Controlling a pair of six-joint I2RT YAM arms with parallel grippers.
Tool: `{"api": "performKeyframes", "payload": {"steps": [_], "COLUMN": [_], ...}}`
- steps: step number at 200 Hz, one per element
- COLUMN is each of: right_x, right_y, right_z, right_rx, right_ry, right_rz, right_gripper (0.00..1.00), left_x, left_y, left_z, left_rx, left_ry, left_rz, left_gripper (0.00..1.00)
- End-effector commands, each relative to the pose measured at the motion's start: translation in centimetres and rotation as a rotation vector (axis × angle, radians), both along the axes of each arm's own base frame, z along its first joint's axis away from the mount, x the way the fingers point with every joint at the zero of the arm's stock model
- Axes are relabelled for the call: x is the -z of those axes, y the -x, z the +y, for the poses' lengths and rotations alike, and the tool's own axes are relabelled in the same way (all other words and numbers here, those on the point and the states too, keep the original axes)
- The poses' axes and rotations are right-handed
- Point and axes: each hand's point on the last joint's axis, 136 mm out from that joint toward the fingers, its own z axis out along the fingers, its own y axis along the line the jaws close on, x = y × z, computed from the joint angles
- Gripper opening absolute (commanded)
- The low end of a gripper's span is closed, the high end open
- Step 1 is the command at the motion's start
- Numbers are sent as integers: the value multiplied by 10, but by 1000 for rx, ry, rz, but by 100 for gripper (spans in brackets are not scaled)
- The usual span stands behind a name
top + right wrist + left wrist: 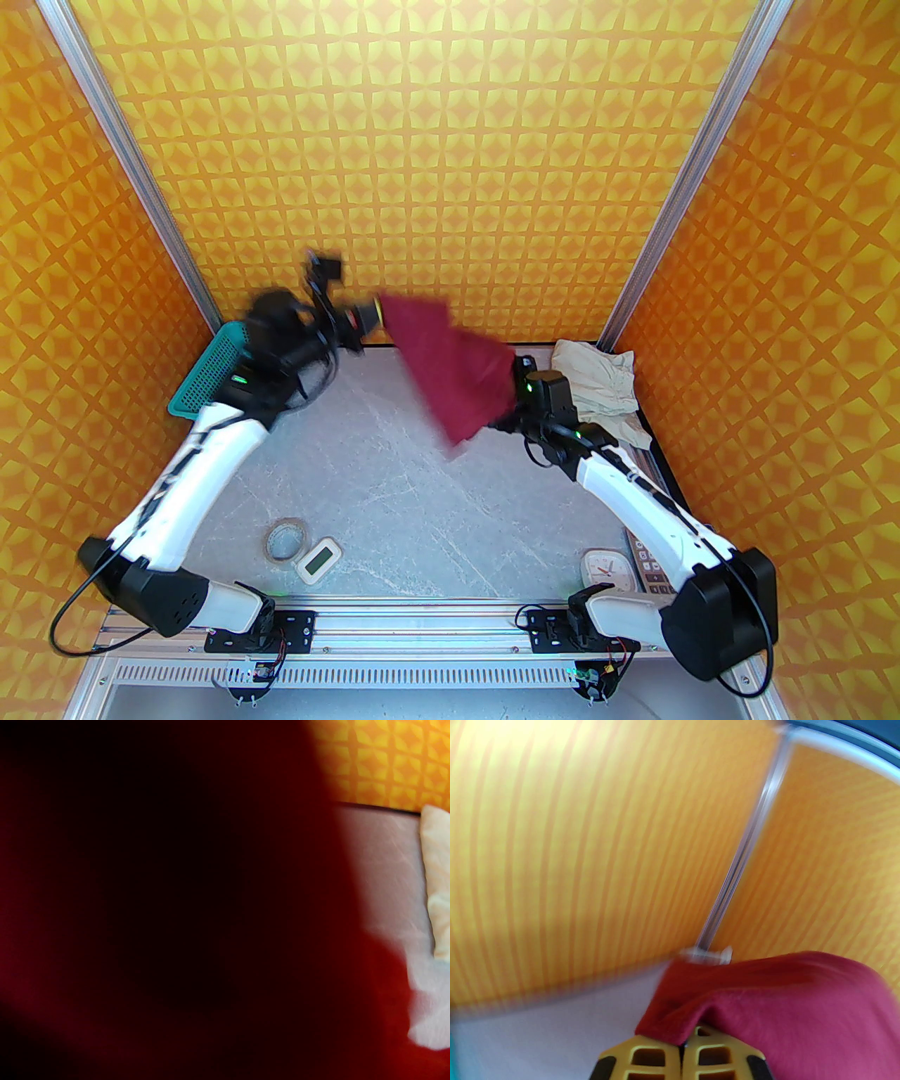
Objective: Fold and stack the mixed laundry pile
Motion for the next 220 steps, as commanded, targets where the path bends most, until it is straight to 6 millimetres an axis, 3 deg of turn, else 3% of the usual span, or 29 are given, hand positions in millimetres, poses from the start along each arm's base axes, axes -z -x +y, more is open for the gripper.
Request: {"api": "performKeyframes", "payload": {"steps": [1, 15, 26, 40, 67, 105, 126, 154, 183, 205, 220], "right_x": [30, 58, 76, 93, 109, 125, 130, 119, 123, 133, 147], "right_y": [25, 41, 52, 64, 70, 59, 44, 14, -13, -25, -29], "right_z": [-19, -30, -37, -35, -27, -27, -26, -14, 1, 17, 17], "right_rx": [47, 78, 102, 93, 71, 96, 97, 74, 37, 1, 6], "right_ry": [75, 119, 139, 128, 88, -42, -148, -191, -192, -138, -103], "right_rz": [95, 180, 250, 315, 397, 507, 539, 509, 524, 538, 570], "right_gripper": [64, 64, 65, 65, 67, 69, 68, 67, 68, 68, 66], "left_x": [112, 165, 197, 217, 228, 246, 266, 293, 316, 322, 326], "left_y": [0, 8, 16, 26, 48, 105, 141, 177, 193, 190, 184], "left_z": [5, 18, 33, 47, 55, 34, 18, 9, 18, 34, 41], "left_rx": [-60, -111, -167, -210, -204, -83, -2, 37, 20, -35, -73], "left_ry": [-4, -65, -121, -180, -249, -380, -463, -577, -674, -765, -805], "left_rz": [217, 305, 365, 400, 457, 551, 605, 673, 710, 717, 719], "left_gripper": [4, 28, 54, 64, 67, 72, 72, 74, 76, 76, 76]}}
